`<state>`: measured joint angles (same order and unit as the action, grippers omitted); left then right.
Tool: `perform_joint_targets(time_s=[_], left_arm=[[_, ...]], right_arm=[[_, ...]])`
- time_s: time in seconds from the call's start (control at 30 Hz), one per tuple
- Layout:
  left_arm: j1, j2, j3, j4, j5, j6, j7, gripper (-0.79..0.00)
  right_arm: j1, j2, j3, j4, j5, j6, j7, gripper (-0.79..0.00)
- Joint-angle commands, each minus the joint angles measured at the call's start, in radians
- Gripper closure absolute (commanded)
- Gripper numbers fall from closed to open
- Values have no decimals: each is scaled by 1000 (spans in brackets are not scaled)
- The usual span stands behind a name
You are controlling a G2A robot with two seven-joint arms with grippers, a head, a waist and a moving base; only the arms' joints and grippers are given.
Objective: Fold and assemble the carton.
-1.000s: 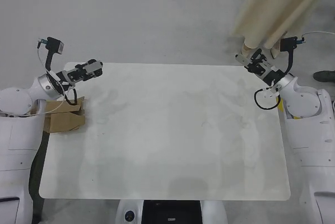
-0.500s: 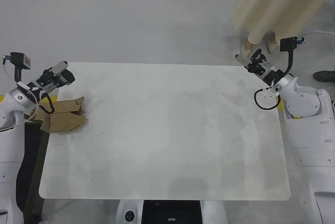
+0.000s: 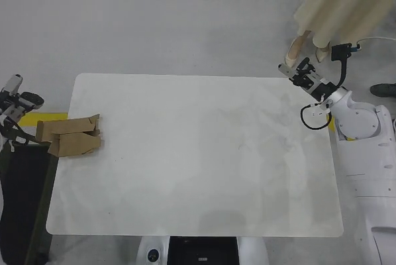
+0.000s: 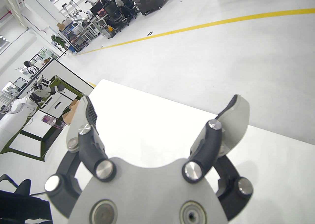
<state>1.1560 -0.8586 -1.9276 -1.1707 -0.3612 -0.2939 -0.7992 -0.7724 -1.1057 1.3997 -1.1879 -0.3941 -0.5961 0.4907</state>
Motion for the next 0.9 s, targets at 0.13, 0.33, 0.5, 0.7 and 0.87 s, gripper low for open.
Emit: perform_joint_targets(time_s=[0.13, 0.33, 0.5, 0.7, 0.87], left_arm=[[70, 9, -77, 32, 46, 35, 98, -785], [139, 6, -116, 72, 54, 86, 196, -785], [192, 1, -107, 88, 79, 144, 221, -785], [218, -13, -67, 98, 22, 178, 203, -785], [219, -24, -22, 98, 1, 168, 171, -785]], right_arm=[[0, 0, 0, 0, 0, 0, 0, -785], [0, 0, 0, 0, 0, 0, 0, -785], [0, 0, 0, 0, 0, 0, 0, -785], [0, 0, 0, 0, 0, 0, 0, -785], [0, 0, 0, 0, 0, 0, 0, -785]])
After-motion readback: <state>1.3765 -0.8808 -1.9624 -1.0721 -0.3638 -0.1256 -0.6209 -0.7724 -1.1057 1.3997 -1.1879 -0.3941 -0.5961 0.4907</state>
